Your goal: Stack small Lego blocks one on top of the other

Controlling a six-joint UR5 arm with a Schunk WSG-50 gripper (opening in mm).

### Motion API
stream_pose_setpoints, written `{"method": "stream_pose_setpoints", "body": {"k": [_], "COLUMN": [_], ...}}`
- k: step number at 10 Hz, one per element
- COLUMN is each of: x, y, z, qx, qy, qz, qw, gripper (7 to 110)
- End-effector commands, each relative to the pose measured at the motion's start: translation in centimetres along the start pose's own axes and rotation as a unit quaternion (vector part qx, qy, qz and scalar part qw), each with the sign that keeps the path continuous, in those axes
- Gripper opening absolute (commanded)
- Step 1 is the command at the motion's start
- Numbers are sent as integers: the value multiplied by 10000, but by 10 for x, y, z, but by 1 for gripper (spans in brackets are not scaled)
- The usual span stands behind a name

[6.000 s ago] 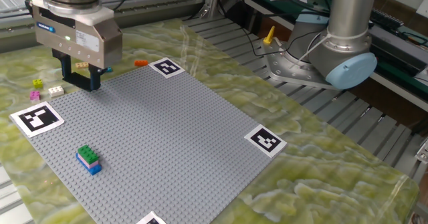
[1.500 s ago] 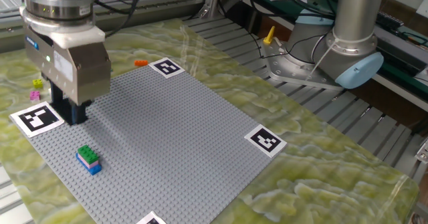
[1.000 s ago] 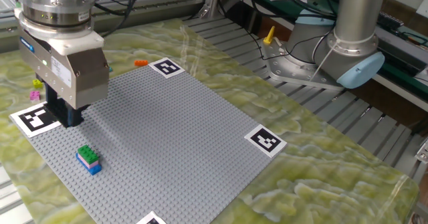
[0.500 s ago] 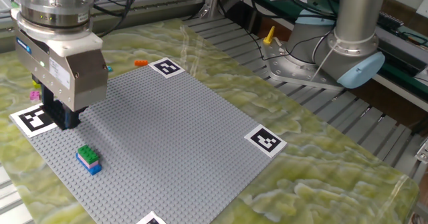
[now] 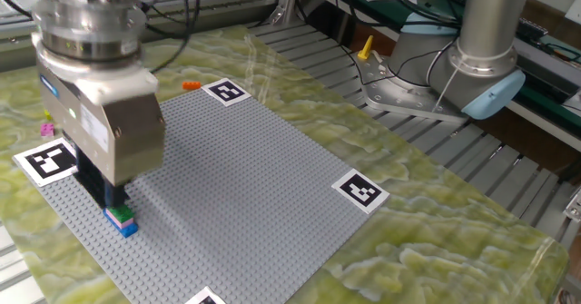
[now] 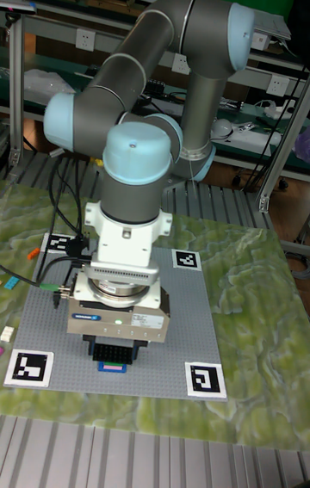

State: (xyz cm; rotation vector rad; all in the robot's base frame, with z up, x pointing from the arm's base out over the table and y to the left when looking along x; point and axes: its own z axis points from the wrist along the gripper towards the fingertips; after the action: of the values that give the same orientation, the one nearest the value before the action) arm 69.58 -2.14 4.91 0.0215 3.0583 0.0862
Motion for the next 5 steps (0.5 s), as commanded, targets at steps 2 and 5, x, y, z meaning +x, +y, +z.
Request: {"method": "stream_pose_setpoints", "body": {"k": [2,5], "x": [4,23], "y": [18,2], "z": [9,12], "qx": [-2,164], "qy": [-17,157], "qz": [95,-283], "qw": [10000,9993], "gripper": [7,7]}}
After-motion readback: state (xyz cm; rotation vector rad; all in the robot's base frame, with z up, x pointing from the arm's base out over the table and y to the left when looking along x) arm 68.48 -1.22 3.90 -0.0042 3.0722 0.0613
